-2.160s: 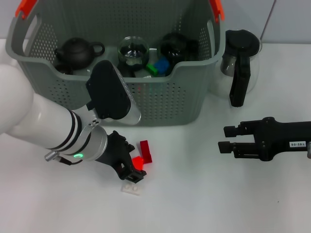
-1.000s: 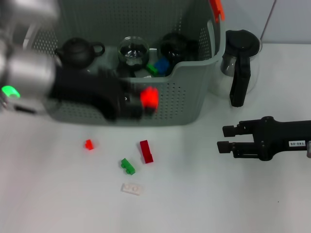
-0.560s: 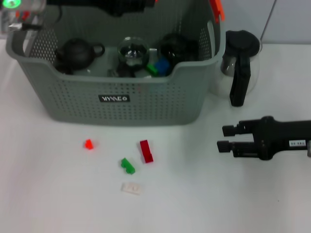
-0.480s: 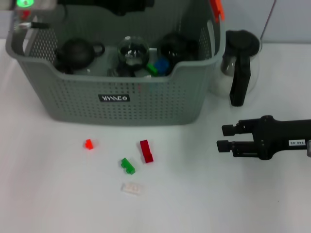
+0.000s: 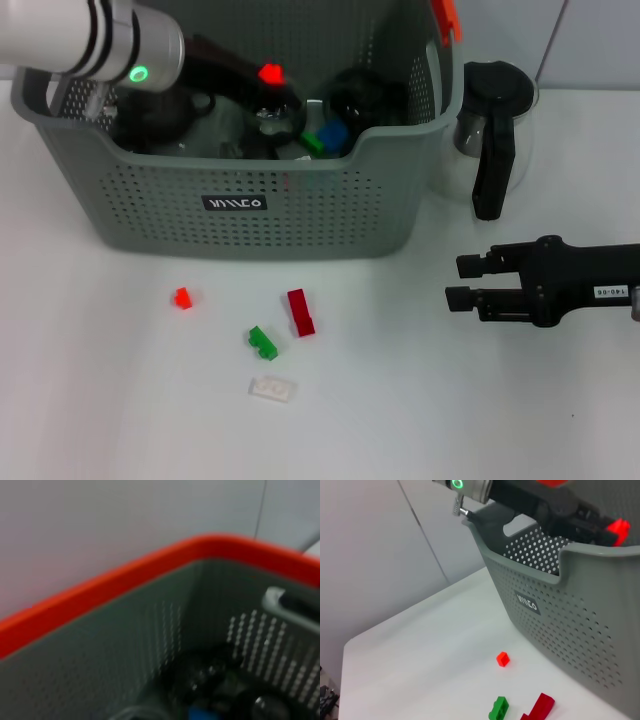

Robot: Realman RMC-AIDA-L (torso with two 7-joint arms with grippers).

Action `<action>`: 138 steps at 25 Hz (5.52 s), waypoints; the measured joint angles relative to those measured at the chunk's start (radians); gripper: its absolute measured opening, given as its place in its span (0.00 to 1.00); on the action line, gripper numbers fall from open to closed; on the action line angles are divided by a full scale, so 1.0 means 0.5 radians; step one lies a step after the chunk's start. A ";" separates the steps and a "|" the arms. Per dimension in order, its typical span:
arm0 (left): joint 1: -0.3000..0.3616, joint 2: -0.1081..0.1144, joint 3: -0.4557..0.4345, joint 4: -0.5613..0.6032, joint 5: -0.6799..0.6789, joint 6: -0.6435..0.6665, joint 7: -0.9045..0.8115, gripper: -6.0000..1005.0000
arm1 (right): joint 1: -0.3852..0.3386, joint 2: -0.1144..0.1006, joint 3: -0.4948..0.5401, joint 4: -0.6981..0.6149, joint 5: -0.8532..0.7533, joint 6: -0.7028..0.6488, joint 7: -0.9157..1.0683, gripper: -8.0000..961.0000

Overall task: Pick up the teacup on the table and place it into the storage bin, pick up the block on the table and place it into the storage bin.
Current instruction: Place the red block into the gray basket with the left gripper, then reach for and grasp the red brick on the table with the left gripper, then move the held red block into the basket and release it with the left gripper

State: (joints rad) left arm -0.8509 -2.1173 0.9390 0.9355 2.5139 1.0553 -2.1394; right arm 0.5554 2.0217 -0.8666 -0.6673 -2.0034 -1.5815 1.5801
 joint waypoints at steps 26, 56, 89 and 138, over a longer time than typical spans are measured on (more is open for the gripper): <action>1.123 -0.100 -0.017 0.841 -1.244 1.271 0.821 0.82 | 0.009 0.003 0.000 -0.005 0.000 -0.015 0.003 0.61; 0.840 -0.108 1.279 0.873 0.013 0.413 0.049 0.81 | -0.003 0.000 0.000 0.013 -0.012 0.000 0.006 0.61; 0.664 -0.110 1.362 0.517 0.108 0.196 -0.034 0.81 | -0.011 0.000 0.000 0.012 -0.012 0.003 0.004 0.61; 0.633 -0.095 -0.079 1.463 -0.890 1.378 0.198 0.69 | -0.025 0.000 0.000 0.012 -0.012 -0.012 0.004 0.61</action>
State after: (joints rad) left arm -0.5342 -2.1650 0.8994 1.6672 2.0691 1.7440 -2.0406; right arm 0.5430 2.0218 -0.8666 -0.6612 -2.0095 -1.5873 1.5820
